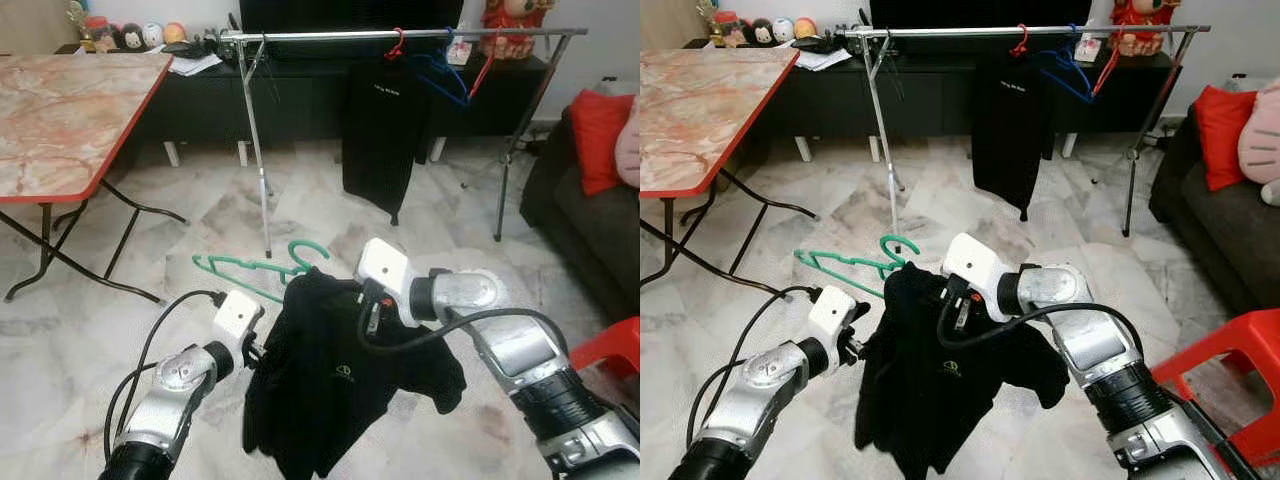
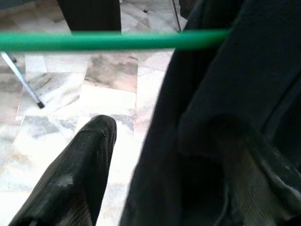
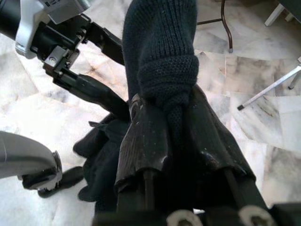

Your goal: Hang hanger

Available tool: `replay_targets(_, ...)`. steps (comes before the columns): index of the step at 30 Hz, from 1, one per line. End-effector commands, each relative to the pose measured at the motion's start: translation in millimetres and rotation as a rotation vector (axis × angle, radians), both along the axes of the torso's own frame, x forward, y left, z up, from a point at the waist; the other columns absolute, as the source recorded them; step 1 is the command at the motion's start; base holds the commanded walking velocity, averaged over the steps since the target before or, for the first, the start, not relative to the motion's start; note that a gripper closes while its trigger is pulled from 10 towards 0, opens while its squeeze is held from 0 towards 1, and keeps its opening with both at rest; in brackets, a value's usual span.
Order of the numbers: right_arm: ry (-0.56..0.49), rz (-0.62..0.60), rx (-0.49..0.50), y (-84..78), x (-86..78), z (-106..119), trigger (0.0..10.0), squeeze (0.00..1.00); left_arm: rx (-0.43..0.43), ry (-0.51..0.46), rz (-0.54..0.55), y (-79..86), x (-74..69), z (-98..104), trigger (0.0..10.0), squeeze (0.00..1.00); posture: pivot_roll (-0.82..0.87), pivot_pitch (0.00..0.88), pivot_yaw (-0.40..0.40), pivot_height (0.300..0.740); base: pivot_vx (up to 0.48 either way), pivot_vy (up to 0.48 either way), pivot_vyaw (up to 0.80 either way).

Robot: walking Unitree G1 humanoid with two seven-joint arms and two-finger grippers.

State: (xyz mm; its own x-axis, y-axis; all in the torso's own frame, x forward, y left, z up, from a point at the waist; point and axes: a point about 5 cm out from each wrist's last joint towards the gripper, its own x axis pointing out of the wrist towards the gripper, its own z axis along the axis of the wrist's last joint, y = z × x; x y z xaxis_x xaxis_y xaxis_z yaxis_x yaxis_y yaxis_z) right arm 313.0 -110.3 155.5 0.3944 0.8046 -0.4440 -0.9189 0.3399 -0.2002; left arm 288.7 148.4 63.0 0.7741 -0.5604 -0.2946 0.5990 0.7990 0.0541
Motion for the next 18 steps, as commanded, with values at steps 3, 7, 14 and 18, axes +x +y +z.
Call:
replay_targets(3, -0.047, 0.053, 0.019, 5.7, -2.1, 15.3, 10.0, 0.00, 0.011, 0.041, 0.003, 10.2, -10.0, -10.4, 10.0, 0.00, -0.04, 0.002, -0.050, 0.740, 0.000, 0.000, 0.00)
replay_targets(7, -0.057, 0.064, 0.003, 5.6, -2.2, 16.3, 10.0, 0.00, 0.013, 0.066, -0.006, 13.0, -14.4, -14.3, 10.0, 0.00, -0.04, 0.001, -0.050, 0.740, 0.000, 0.000, 0.00)
replay_targets(14, -0.079, 0.068, 0.006, 6.3, -1.0, 24.3, 10.0, 0.00, 0.068, 0.109, -0.109, 10.5, -27.1, -24.5, 10.0, 0.00, -0.04, 0.000, -0.052, 0.740, 0.000, 0.000, 0.00)
replay_targets(18, -0.093, 0.077, 0.006, 7.0, -0.9, 28.7, 10.0, 0.00, 0.138, 0.101, -0.146, 8.1, -26.9, -29.5, 10.0, 0.00, -0.04, 0.000, -0.056, 0.740, 0.000, 0.000, 0.00)
